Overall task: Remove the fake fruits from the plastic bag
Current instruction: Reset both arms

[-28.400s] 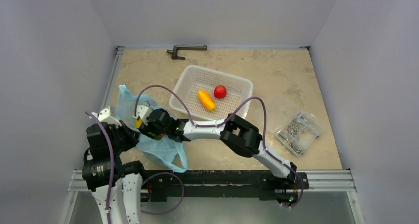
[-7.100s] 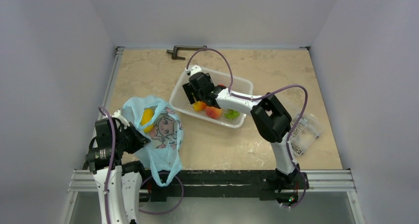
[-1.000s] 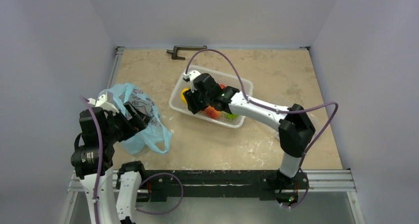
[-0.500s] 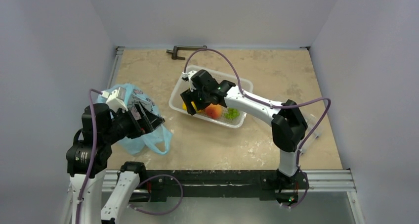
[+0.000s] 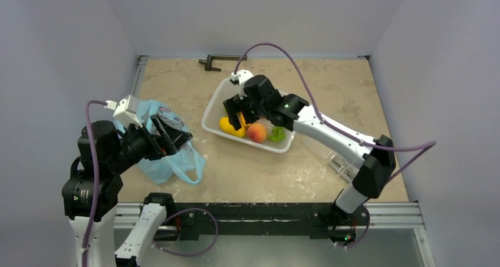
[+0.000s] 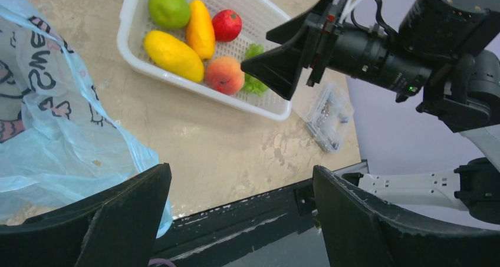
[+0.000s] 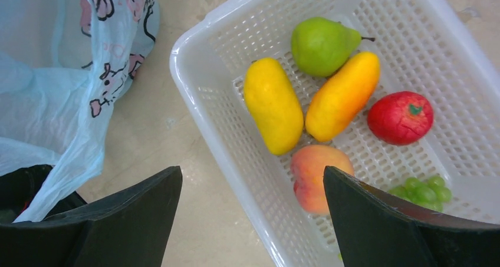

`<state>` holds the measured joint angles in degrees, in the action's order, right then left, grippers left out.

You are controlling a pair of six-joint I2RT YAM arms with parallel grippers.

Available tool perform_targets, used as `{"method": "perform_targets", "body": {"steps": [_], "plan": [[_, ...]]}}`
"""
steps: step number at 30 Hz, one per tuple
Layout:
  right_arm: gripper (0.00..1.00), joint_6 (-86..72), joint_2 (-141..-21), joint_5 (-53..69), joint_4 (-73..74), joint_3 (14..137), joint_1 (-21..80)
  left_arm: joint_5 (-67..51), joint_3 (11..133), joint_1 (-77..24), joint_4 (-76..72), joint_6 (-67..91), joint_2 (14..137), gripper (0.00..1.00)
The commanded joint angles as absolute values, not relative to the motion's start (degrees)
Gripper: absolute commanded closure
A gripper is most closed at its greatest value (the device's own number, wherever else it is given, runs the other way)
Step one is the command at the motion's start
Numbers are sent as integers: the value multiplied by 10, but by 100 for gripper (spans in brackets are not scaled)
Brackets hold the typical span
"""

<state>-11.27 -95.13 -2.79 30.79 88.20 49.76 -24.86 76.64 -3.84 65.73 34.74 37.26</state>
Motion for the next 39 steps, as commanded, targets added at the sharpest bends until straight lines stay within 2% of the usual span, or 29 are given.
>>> {"method": "perform_targets", "body": {"steps": [1,4,19,26,36,39], "plan": [[7,-96,-849,-93,300,850,497,-245,832,-40,665,332,379,9],[1,-91,-781,-139,294,820,497,-235,867,-40,672,330,380,9],[1,-71,-431,-319,243,723,497,-217,943,-40,684,329,357,9],[1,-78,-377,-410,270,733,497,-203,957,-40,691,329,360,9],[1,-107,-349,-411,303,729,497,-198,951,-40,693,325,365,9],[1,-96,-333,-432,265,692,497,-202,948,-40,692,325,365,9]]}}
